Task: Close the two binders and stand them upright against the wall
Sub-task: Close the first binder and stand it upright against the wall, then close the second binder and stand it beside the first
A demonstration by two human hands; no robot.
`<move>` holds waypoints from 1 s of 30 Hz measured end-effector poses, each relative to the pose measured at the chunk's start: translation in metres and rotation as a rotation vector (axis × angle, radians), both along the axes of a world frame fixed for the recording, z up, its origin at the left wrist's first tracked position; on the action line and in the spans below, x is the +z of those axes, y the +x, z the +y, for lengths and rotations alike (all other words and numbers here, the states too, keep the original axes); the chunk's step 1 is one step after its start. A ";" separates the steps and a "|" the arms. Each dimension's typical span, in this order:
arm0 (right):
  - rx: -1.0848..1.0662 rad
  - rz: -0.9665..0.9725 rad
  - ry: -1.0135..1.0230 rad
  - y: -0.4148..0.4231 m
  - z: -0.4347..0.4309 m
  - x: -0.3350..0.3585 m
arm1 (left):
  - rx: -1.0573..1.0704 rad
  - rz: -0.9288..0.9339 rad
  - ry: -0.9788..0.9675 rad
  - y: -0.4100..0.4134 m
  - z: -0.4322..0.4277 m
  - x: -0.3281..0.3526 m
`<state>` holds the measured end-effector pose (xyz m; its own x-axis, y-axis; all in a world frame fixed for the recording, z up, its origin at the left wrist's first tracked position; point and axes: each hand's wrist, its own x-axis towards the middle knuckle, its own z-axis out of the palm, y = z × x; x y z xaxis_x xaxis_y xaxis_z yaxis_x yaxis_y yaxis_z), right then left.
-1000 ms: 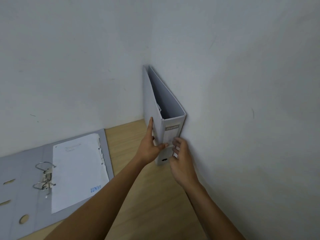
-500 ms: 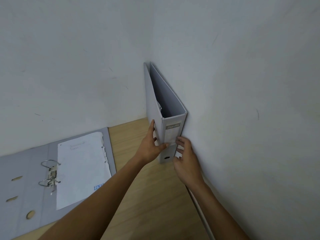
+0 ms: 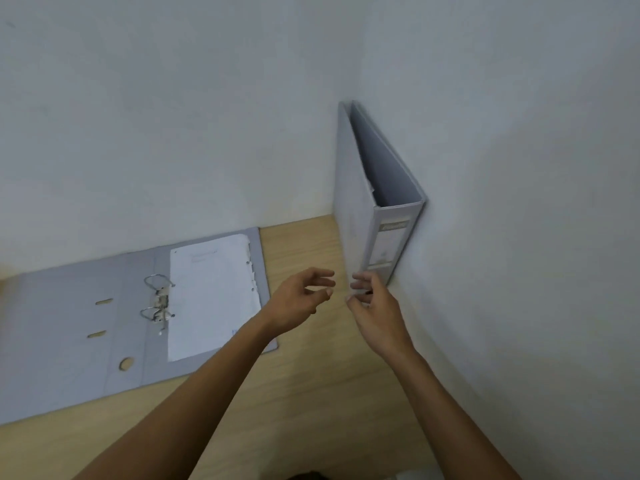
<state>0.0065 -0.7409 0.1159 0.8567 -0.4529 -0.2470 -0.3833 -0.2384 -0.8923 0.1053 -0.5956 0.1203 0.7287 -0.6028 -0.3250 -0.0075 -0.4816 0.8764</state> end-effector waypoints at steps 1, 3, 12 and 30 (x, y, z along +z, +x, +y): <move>0.010 0.016 0.001 0.000 0.004 -0.003 | 0.020 0.027 0.002 -0.003 0.009 -0.003; 0.047 0.054 0.006 0.001 0.021 -0.010 | 0.056 0.070 0.021 -0.011 0.037 -0.012; 0.249 0.192 0.033 0.031 0.153 -0.026 | 0.312 0.170 0.075 -0.015 0.223 -0.035; 0.724 0.317 -0.115 0.135 0.418 -0.104 | 0.697 0.315 0.122 0.003 0.475 -0.080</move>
